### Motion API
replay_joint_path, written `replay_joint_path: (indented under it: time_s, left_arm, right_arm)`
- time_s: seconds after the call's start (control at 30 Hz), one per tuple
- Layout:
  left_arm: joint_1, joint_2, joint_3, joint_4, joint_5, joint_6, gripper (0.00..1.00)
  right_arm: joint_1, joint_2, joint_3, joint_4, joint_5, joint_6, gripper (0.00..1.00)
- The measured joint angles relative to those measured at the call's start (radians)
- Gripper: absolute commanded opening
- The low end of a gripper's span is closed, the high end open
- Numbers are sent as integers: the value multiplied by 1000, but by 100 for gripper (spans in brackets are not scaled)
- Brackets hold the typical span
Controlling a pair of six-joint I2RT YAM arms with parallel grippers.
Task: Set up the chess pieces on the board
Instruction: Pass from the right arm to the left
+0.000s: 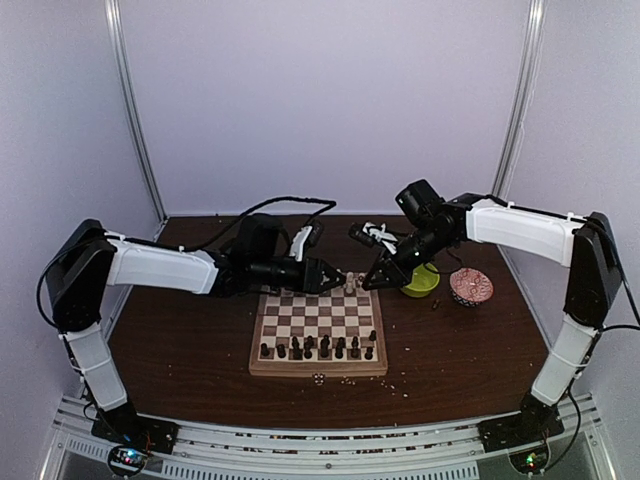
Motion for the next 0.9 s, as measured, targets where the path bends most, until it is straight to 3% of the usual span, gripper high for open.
replay_joint_path:
  time_s: [0.57, 0.9]
  left_arm:
    - [12, 81, 25, 132, 158, -121, 36]
    - [13, 115, 43, 167, 206, -148, 22]
  right_arm:
    - [47, 29, 38, 0, -7, 4, 12]
    - [49, 31, 39, 0, -7, 4, 13]
